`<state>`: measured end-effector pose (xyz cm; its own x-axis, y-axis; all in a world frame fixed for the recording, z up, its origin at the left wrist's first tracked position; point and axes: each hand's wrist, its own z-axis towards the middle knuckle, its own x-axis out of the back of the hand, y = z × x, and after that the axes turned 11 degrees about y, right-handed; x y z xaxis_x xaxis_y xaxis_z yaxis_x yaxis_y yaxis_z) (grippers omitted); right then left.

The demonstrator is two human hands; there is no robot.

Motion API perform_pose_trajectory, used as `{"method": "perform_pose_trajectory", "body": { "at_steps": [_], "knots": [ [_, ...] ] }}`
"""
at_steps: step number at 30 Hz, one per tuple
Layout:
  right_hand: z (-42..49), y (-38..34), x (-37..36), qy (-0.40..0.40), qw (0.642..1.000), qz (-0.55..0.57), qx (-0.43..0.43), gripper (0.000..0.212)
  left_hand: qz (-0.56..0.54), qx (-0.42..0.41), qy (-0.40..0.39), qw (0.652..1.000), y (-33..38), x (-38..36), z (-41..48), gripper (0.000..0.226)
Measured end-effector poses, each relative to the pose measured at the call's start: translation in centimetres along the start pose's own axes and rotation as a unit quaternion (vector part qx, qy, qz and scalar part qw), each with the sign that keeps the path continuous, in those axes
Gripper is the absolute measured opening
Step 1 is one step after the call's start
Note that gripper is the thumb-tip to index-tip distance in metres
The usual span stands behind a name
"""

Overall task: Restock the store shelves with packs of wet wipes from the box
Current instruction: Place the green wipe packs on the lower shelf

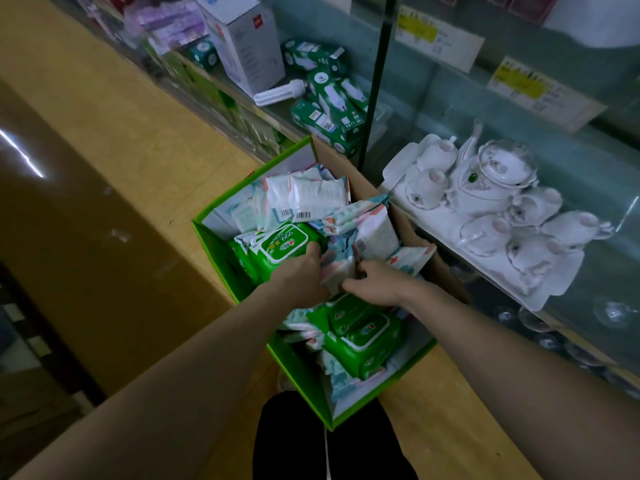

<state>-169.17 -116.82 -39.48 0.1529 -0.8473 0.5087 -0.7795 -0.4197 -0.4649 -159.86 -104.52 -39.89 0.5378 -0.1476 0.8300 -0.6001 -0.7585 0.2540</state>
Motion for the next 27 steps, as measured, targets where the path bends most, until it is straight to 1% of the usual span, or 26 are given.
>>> {"method": "perform_pose_trajectory", "body": {
  "at_steps": [2, 3, 4, 8, 9, 11, 13, 14, 15, 18, 20, 22, 24, 25, 26, 27],
  "knots": [
    [0.3, -0.3, -0.2, 0.015, 0.999, 0.046, -0.015, 0.051, 0.007, 0.007, 0.008, 1.0, -0.1, -0.1, -0.1, 0.064],
    [0.4, -0.4, -0.3, 0.023, 0.998, 0.051, -0.016, 0.051, 0.01, 0.01, 0.01, 1.0, -0.3, -0.2, -0.1, 0.067],
    [0.5, -0.4, -0.4, 0.029, 0.999, 0.036, -0.016, 0.05, 0.017, 0.012, 0.013, 1.0, -0.5, -0.2, -0.1, 0.069],
    [0.1, 0.2, -0.9, 0.033, 0.991, -0.132, -0.017, 0.04, 0.06, 0.031, 0.024, 0.997, -1.0, 0.3, 0.1, 0.064],
    [0.2, 0.5, -1.1, 0.031, 0.988, -0.147, -0.018, 0.04, 0.067, 0.036, 0.031, 0.997, -0.9, 0.3, -0.1, 0.063],
    [0.4, 0.9, -1.5, 0.014, 0.99, -0.138, -0.019, 0.046, 0.111, 0.036, 0.077, 0.99, -0.3, 0.2, -0.8, 0.061],
    [0.6, 0.8, -1.6, 0.001, 0.993, -0.119, -0.021, 0.051, 0.137, 0.019, 0.147, 0.979, 0.4, -0.3, -1.7, 0.052],
    [0.7, 0.7, -1.6, -0.004, 0.993, -0.118, -0.024, 0.052, 0.13, 0.007, 0.171, 0.977, 0.7, -0.6, -2.1, 0.046],
    [1.0, 0.7, -1.6, -0.003, 0.993, -0.117, -0.022, 0.051, 0.114, -0.002, 0.181, 0.977, 1.0, -0.9, -2.5, 0.04],
    [1.6, 0.9, -1.8, 0.015, 0.994, -0.111, -0.014, 0.048, 0.081, 0.003, 0.173, 0.982, 1.7, -1.4, -3.0, 0.025],
    [1.8, 1.3, -2.0, 0.024, 0.993, -0.114, -0.016, 0.05, 0.083, 0.003, 0.181, 0.98, 2.1, -1.4, -3.2, 0.022],
    [1.6, 1.3, -2.0, 0.033, 0.992, -0.12, -0.026, 0.054, 0.103, -0.019, 0.194, 0.975, 2.5, -1.2, -3.6, 0.02],
    [1.5, 1.2, -1.9, 0.033, 0.992, -0.117, -0.045, 0.057, 0.129, -0.034, 0.17, 0.976, 2.6, -1.3, -4.2, 0.021],
    [1.6, 1.2, -1.9, 0.031, 0.992, -0.11, -0.057, 0.056, 0.132, -0.016, 0.139, 0.981, 2.4, -1.6, -4.4, 0.024],
    [1.7, 1.1, -1.8, 0.031, 0.992, -0.101, -0.064, 0.054, 0.118, 0.021, 0.098, 0.988, 2.1, -2.0, -4.6, 0.028],
    [1.6, 1.0, -1.6, 0.028, 0.993, -0.094, -0.071, 0.051, 0.08, 0.074, 0.046, 0.993, 1.8, -2.2, -4.7, 0.034]
  ]
}}
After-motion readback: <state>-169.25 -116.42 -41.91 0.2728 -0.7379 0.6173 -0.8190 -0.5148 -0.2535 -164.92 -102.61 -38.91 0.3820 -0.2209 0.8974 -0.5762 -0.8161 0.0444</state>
